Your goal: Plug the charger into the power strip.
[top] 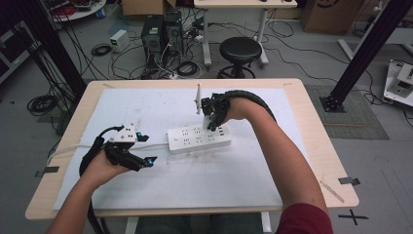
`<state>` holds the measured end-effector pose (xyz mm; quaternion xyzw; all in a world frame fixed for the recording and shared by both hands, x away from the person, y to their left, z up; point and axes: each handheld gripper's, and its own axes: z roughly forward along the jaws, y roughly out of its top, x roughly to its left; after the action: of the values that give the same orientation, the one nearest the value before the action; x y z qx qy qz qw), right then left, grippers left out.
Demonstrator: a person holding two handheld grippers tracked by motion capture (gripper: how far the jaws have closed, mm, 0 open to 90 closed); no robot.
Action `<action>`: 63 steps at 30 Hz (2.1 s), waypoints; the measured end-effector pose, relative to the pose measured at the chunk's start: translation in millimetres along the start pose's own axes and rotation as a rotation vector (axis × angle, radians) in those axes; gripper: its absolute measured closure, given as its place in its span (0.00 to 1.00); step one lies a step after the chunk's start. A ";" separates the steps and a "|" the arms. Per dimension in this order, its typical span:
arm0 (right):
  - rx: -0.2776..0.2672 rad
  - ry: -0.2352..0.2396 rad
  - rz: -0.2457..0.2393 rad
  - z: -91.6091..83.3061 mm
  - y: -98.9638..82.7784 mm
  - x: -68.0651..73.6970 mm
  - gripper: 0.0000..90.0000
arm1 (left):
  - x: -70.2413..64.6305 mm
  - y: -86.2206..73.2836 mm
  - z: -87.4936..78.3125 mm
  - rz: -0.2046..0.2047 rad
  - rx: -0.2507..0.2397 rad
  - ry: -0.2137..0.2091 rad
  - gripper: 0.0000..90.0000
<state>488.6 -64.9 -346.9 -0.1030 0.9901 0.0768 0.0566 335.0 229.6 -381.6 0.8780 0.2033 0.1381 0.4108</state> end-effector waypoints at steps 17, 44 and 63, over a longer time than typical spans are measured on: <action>0.017 0.028 -0.010 13.0 -0.6 -5.8 0.70 | 1.6 -0.8 4.1 -0.008 -0.002 -0.004 0.21; 0.065 0.062 -0.001 27.5 6.5 -10.1 0.70 | -2.9 2.1 10.0 0.002 0.013 -0.001 0.21; -0.326 -0.067 0.233 -23.3 -19.6 33.6 0.31 | -2.1 7.7 0.2 -0.003 -0.030 0.001 0.21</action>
<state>457.8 -94.2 -331.1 0.0072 0.9673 0.2456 0.0627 335.1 224.0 -375.9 0.8713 0.2026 0.1412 0.4241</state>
